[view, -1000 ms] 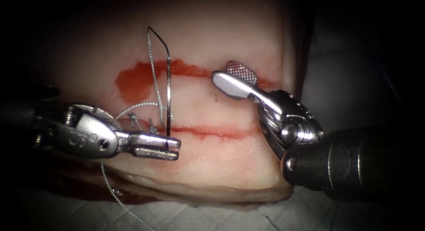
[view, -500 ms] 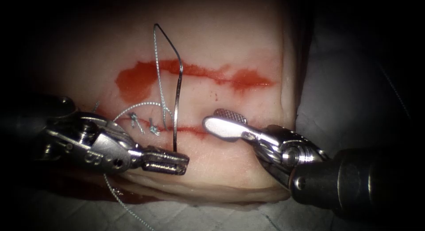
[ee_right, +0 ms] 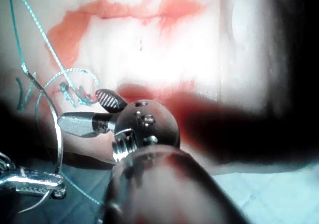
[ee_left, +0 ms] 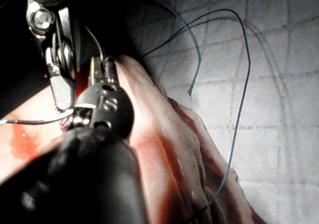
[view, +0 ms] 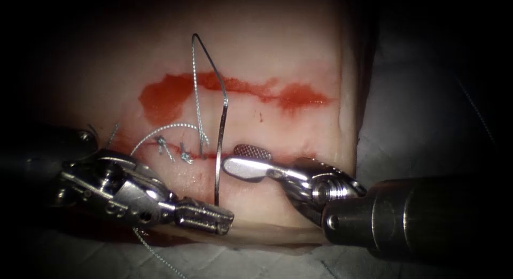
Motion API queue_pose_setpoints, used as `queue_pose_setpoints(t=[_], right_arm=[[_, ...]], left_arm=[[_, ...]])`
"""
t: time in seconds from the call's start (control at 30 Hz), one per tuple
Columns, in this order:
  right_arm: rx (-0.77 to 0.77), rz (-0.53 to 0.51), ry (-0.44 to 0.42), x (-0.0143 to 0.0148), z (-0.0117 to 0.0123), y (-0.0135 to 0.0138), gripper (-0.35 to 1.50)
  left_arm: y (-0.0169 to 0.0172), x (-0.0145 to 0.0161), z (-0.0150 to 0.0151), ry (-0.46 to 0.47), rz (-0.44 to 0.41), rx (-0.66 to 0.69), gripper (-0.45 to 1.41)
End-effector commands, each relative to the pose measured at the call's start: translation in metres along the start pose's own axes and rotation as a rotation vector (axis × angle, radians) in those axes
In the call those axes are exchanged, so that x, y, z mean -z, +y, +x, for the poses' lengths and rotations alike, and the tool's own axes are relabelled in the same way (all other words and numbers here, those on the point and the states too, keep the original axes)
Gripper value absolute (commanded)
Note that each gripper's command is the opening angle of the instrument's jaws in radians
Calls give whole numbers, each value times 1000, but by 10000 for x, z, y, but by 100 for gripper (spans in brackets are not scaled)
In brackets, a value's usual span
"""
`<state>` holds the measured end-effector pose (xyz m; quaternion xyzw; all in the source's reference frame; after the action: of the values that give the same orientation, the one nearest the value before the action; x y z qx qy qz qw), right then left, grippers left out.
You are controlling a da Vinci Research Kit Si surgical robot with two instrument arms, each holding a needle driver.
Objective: Wound Closure
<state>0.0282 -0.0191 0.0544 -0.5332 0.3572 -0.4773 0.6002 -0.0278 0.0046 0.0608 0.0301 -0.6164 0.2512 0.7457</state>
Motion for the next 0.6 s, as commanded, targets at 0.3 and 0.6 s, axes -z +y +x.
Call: queue_pose_setpoints(t=[0.3, 0.6], right_arm=[[23, -136, 9, -3, -2, 1, 40], [22, -166, 1, -3, -3, 2, 40]], left_arm=[[-8, -6, 7, -20, 23, 15, -45], [-14, -9, 6, -29, 37, 20, -45]])
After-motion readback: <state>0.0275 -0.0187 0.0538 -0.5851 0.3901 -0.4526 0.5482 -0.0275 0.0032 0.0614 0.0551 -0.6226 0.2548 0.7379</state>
